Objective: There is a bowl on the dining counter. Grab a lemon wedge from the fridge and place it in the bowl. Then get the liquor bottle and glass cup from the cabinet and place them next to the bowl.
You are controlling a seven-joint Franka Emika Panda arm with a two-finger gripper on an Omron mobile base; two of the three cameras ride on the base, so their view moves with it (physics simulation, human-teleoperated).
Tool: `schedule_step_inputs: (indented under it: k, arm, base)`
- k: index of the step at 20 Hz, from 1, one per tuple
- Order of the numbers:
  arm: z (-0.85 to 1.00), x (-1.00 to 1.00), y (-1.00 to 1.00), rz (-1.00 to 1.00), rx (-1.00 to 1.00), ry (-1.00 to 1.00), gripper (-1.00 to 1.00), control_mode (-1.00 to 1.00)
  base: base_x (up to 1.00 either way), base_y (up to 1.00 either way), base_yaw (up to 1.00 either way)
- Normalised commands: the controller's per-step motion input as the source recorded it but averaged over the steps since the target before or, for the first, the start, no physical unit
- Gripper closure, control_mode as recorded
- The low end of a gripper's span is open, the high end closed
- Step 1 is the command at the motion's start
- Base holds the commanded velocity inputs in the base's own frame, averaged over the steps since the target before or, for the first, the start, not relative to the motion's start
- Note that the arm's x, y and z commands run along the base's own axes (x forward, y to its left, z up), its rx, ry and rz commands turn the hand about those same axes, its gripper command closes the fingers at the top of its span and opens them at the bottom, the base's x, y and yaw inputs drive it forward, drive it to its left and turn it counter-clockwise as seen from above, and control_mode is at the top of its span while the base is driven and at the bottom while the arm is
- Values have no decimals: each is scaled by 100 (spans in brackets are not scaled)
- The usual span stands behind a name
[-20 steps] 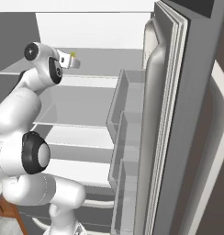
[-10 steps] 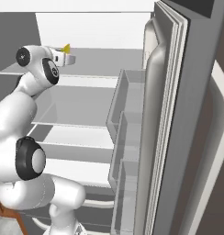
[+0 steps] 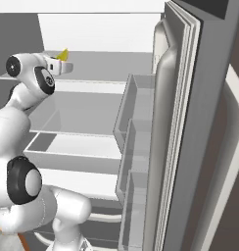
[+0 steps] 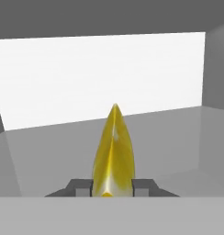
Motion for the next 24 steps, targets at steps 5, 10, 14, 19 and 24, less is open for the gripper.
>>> schedule_step_inputs:
  k: [5, 10, 14, 19, 24]
  arm:
    - [-1, -63, -2, 0, 0, -2, 100, -100]
    - [14, -76, -13, 0, 0, -1, 100, -100]
    - [30, -67, -29, 1, 2, 0, 100, -100]
    - [25, -59, -31, 1, 4, 0, 100, -100]
    - [14, -68, -28, 2, 3, 0, 100, -100]
  base:
    - [0, 0, 0]
    - [0, 0, 0]
    - [0, 0, 0]
    - [0, 0, 0]
    - [0, 0, 0]
